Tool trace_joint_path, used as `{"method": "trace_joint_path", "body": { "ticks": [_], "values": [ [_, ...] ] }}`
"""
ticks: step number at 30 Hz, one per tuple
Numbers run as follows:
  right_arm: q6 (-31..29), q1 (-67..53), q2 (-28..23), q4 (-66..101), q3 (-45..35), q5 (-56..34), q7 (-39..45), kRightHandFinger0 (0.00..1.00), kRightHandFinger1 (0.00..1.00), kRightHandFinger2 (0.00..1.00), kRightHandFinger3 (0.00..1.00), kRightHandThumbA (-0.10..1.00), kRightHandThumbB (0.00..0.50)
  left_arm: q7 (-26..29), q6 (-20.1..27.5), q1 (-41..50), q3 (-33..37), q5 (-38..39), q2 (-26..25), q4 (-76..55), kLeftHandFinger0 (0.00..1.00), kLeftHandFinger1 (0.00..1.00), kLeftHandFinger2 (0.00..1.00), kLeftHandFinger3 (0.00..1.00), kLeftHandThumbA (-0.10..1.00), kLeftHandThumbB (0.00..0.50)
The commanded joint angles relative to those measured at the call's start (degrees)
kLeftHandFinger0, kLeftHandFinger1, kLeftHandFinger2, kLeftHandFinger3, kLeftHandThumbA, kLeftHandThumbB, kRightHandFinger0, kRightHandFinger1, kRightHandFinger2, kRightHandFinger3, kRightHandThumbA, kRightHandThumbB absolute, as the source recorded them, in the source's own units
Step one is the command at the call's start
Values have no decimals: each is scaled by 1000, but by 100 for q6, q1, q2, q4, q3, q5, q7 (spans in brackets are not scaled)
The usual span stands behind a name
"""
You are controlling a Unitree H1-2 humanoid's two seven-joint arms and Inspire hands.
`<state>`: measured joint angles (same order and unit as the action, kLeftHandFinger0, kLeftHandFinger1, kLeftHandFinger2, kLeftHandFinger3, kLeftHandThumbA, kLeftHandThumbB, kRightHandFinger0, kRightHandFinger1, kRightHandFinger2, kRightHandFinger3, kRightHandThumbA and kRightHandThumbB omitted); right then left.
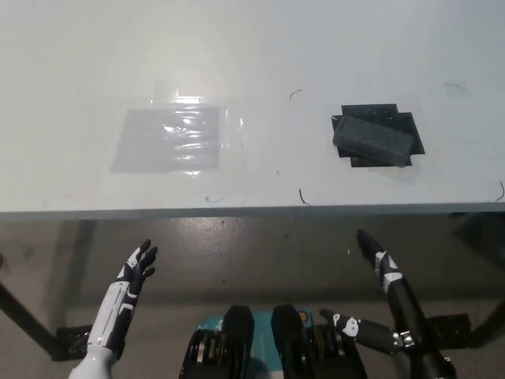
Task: A whiteboard eraser is kept on the black marked spot on the table infront of the robot and the robot uses its right hand to swipe it back and forth on the table twice to clean it
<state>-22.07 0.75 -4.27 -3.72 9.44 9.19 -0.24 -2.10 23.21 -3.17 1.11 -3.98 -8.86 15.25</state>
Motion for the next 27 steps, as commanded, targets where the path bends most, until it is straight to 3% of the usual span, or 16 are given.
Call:
{"method": "trace_joint_path", "body": {
  "ticks": [1,3,4,6,7,9,10,11,13,14,16,17,20,21,22,27],
  "values": [
    [188,205,-272,2091,-381,724,22,1000,1000,1000,1000,1000,229,-308,201,-31,122,102,-190,-482,1000,1000,1000,1000,1000,493],
    [1097,625,-522,3058,-676,703,295,1000,1000,1000,1000,1000,320,-356,200,-14,146,112,-195,-544,1000,1000,1000,1000,1000,485],
    [1580,905,-680,3449,-824,753,452,1000,1000,1000,1000,1000,333,-382,202,-3,153,130,-193,-562,1000,1000,1000,1000,1000,482],
    [2363,1704,-1170,3922,-1103,792,763,1000,1000,1000,1000,1000,302,-385,209,16,167,90,-195,-579,1000,1000,1000,1000,1000,484],
    [3000,2345,-1522,4128,-1258,727,967,1000,1000,1000,1000,1000,324,-375,252,34,173,53,-196,-573,1000,1000,1000,1000,1000,484],
    [3641,2976,-1866,4178,-1307,686,1218,1000,1000,1000,1000,1000,334,-378,269,47,177,54,-197,-566,1000,1000,1000,1000,1000,484],
    [4378,3845,-2316,4038,-1260,640,1572,1000,1000,1000,1000,1000,321,-376,260,53,176,59,-197,-566,1000,1000,1000,1000,1000,485],
    [4597,4384,-2585,3778,-1170,698,1788,1000,1000,1000,1000,1000,296,-378,251,48,175,68,-197,-567,1000,1000,1000,1000,1000,483],
    [4871,5492,-2949,2927,-923,865,2338,1000,1000,1000,1000,1000,328,-379,256,4,182,47,-208,-555,1000,1000,1000,1000,1000,484],
    [4900,5735,-3007,2694,-858,885,2446,1000,1000,1000,1000,1000,327,-375,262,-13,183,32,-211,-550,1000,1000,1000,1000,1000,483],
    [4900,6901,-3169,1298,-332,1106,2914,1000,1000,1000,1000,1000,391,-362,223,-47,179,10,-211,-552,1000,1000,1000,1000,1000,486],
    [4899,7240,-3142,853,-117,1244,3035,1000,1000,1000,1000,1000,392,-361,224,-58,176,18,-210,-545,1000,1000,1000,1000,1000,485],
    [4769,8032,-3009,-318,423,1604,3341,1000,1000,1000,1000,1000,392,-378,233,-76,181,44,-218,-531,1000,1000,1000,1000,1000,483],
    [4548,8403,-2871,-1012,679,1827,3464,1000,1000,1000,1000,1000,407,-406,251,-83,189,81,-225,-509,1000,1000,1000,1000,1000,483],
    [4364,8738,-2687,-1686,903,1983,3539,1000,1000,1000,1000,1000,392,-394,279,-86,187,69,-221,-481,1000,1000,1000,1000,1000,480],
    [4011,9352,-2030,-3565,1382,2180,3325,1000,1000,1000,1000,1000,391,-358,363,-17,198,16,-209,-507,1000,1000,1000,1000,1000,462]
  ]
}}
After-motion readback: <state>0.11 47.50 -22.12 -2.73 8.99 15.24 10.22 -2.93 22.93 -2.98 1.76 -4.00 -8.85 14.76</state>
